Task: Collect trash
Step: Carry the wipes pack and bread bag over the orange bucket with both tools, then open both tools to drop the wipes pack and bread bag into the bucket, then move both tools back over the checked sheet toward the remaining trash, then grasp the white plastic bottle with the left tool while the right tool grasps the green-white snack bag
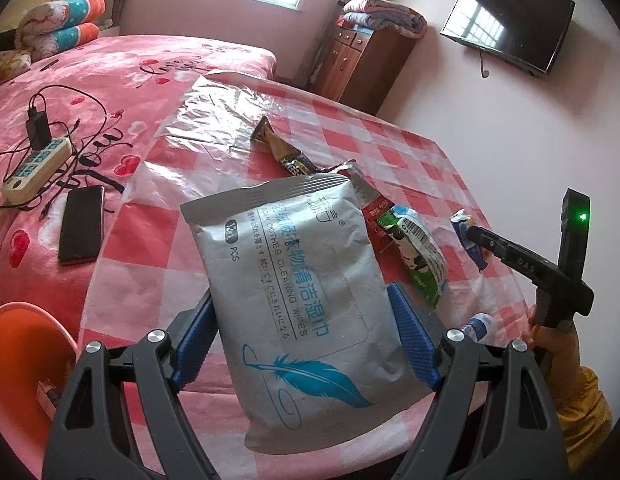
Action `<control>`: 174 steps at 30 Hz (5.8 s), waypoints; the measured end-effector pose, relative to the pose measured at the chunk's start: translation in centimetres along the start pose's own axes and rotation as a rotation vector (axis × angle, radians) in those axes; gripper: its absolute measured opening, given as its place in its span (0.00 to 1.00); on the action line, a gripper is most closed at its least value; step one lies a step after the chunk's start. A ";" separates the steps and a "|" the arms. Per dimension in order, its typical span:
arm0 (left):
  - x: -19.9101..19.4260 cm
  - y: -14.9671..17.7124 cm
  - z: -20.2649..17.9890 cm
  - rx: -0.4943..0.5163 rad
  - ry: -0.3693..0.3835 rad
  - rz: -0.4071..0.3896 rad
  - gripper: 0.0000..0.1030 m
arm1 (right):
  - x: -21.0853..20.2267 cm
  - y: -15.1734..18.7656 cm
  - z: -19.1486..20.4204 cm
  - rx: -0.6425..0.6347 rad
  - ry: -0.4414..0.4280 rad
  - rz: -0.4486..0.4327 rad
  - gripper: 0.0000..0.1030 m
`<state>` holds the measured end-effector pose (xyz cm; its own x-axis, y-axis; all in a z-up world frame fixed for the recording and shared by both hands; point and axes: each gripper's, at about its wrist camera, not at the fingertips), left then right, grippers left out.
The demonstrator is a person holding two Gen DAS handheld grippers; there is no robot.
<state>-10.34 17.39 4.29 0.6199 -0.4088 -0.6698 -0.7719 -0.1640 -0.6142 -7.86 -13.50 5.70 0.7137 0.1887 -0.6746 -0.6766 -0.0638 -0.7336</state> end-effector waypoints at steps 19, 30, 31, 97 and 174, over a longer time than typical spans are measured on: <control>-4.1 0.1 2.7 -0.042 -0.030 -0.085 0.79 | -3.7 -3.4 8.4 -0.098 -0.178 -0.081 0.30; -8.0 1.3 8.1 -0.127 -0.148 -0.130 0.79 | -2.4 -4.4 20.0 -0.266 -0.433 -0.030 0.30; -8.3 1.4 8.7 -0.138 -0.161 -0.132 0.79 | -2.2 -4.4 21.3 -0.286 -0.458 -0.020 0.30; -7.3 3.7 12.4 -0.196 -0.347 -0.121 0.82 | -0.3 -1.0 22.7 -0.236 -0.446 -0.023 0.90; 7.4 8.6 -17.4 0.565 0.084 0.271 0.82 | 3.6 -1.0 -2.3 0.102 -0.437 0.042 0.93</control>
<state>-14.89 -2.61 1.31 0.3822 -0.4418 -0.8116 -0.6917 0.4456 -0.5683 -4.20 -15.03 3.77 0.5563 0.5853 -0.5899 -0.7336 0.0123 -0.6795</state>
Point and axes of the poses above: each gripper's, at about its wrist camera, not at the fingertips, and x roughly the way its jaws point, z to its left, y to its underside, and after that the axes turned 7 degrees about -x, right-handed
